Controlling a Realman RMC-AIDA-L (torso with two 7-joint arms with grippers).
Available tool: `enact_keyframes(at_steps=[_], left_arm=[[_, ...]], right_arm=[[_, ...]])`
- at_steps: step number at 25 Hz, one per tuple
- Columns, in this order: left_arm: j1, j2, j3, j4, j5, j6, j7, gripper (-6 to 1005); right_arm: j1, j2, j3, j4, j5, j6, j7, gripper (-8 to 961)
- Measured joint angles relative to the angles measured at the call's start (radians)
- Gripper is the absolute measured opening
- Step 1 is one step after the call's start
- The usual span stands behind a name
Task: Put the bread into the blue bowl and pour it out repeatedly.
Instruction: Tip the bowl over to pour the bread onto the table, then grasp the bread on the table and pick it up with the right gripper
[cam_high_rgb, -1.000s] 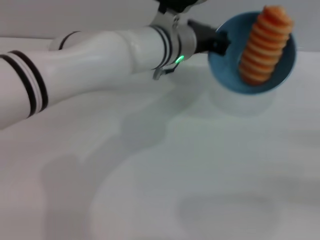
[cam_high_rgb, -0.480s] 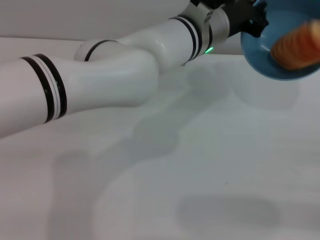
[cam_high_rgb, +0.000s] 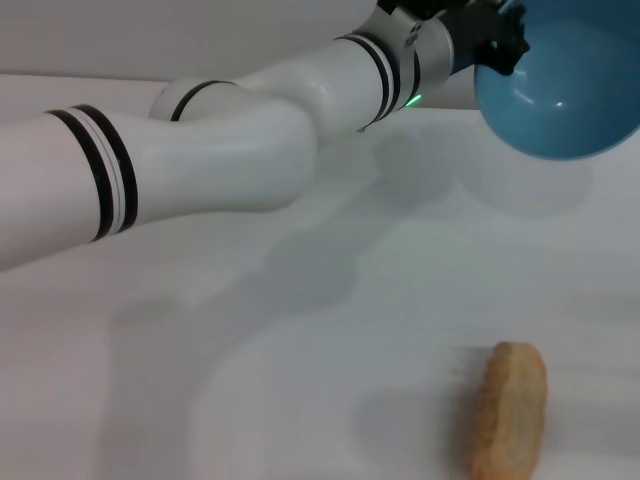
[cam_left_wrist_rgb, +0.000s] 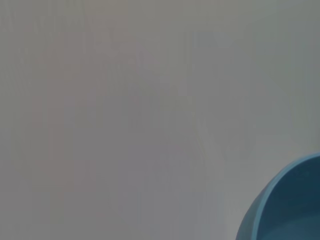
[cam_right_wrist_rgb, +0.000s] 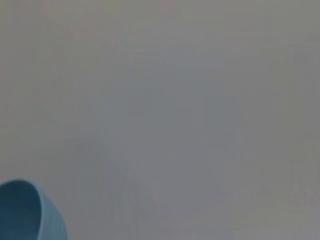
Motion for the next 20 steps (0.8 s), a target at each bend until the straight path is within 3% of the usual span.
enact_keyframes(at_steps=[4,10,12,13,14,18,20], left_arm=[[-0.003,0.001,-0.083,-0.001,-0.003,0.115,-0.001,-1],[-0.026,0.011,-0.334,-0.036,0.004,0.404,-0.001,-2],[-0.032,0.013,-0.385,-0.069,0.005,0.448,-0.001,-2],[-0.036,0.013,-0.411,-0.090,0.005,0.464,-0.001,-2],[-0.038,0.014,-0.423,-0.104,0.006,0.470,-0.001,-2],[-0.042,0.014,-0.443,-0.143,0.007,0.466,-0.001,-1],[-0.036,0.014,-0.450,-0.148,0.006,0.460,-0.001,-1]], right_arm=[[0.010,-0.002,-0.008,0.002,-0.008,0.005,0.011,499],[0.028,-0.007,-0.023,-0.031,-0.109,0.032,0.124,499],[0.041,-0.008,-0.024,-0.078,-0.182,0.073,0.246,499],[0.056,-0.009,-0.028,-0.156,-0.305,0.096,0.450,499],[0.056,-0.009,-0.028,-0.156,-0.305,0.096,0.450,500],[0.098,-0.007,-0.058,-0.366,-0.618,0.071,0.845,498],[0.110,-0.006,-0.075,-0.390,-0.662,0.063,0.900,496]])
